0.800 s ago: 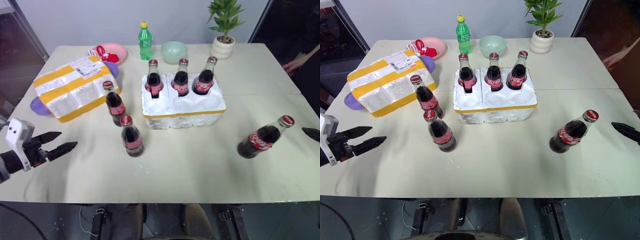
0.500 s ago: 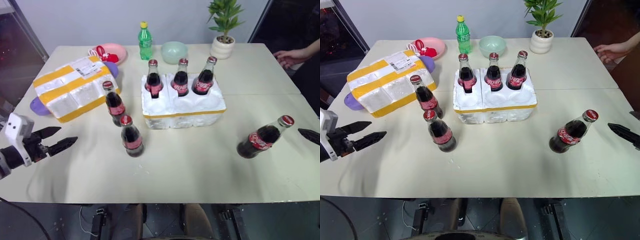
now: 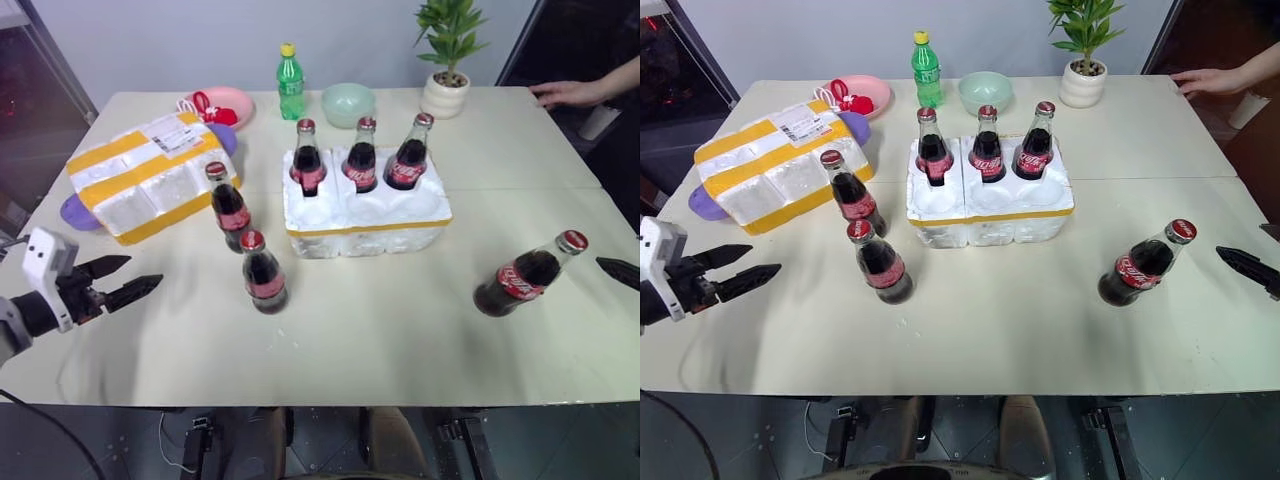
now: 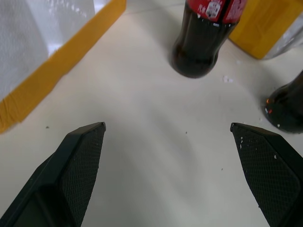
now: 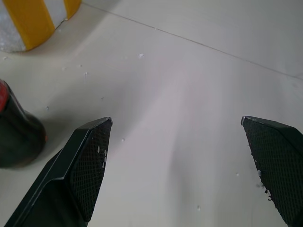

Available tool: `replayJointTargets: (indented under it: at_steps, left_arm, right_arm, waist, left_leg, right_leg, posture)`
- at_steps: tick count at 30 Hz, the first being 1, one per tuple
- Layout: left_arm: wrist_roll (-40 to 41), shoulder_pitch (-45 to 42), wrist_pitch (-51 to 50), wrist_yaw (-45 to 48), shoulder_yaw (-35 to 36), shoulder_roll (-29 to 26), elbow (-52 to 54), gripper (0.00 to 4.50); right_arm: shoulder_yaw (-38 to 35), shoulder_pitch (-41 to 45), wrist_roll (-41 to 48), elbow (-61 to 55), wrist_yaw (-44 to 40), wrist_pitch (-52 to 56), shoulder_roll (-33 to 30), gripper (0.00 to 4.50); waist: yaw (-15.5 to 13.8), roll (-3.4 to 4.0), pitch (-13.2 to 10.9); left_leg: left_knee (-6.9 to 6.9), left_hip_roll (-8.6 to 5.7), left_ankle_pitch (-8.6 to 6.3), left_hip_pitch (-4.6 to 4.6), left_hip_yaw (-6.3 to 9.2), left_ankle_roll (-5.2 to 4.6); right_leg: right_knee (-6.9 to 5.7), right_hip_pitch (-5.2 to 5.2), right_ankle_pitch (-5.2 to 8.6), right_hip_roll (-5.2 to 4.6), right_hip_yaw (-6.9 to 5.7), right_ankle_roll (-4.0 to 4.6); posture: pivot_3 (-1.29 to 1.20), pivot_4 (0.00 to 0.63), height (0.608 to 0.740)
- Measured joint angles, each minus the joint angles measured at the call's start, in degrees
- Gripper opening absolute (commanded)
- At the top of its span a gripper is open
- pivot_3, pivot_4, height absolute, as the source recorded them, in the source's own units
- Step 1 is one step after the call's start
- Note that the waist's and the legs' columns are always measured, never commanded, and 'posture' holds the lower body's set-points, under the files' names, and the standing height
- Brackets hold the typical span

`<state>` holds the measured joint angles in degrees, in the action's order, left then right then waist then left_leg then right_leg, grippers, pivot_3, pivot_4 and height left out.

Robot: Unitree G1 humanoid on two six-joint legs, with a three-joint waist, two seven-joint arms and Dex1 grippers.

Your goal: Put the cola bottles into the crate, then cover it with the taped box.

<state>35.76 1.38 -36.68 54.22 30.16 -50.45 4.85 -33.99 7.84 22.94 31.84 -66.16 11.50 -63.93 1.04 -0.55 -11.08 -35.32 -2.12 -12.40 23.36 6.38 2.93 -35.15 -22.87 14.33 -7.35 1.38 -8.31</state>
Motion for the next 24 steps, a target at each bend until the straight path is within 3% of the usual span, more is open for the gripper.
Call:
replayJointTargets:
  at_steps: [8,16,24]
  left_arm:
    - [0.85,-11.97,-0.05,2.22,-6.91,1.0,-1.29,4.43]
    - [-6.16,-31.6,6.66,7.86,-21.08,5.64,-18.33,4.43]
    - [-14.26,-41.52,15.98,12.46,-29.16,11.04,-33.73,4.43]
  right_arm:
    - [5.69,17.58,3.75,-1.16,-7.65,9.71,-7.89,4.5]
    - [20.14,37.48,12.35,-13.77,-20.37,27.24,-9.46,4.5]
    - [24.35,38.95,17.33,-26.08,-18.89,35.82,-3.13,4.5]
  waist:
    - [0.11,0.25,-0.02]
    - [0.08,0.28,-0.07]
    - [-0.1,0.17,-0.13]
  left_leg:
    - [-0.02,0.05,0.04,-0.03,0.02,0.06]
    - [0.01,0.03,0.07,0.07,0.04,0.11]
    - [-0.02,0.01,0.07,0.22,0.05,0.11]
  right_leg:
    - [-0.11,-0.02,-0.02,0.08,0.02,-0.02]
    - [-0.13,-0.15,-0.15,0.1,0.02,-0.3]
    - [-0.35,-0.38,-0.21,0.1,0.02,-0.4]
  posture:
    - [0.0,0.15,0.739]
    - [0.0,0.15,0.739]
    - [0.0,0.15,0.739]
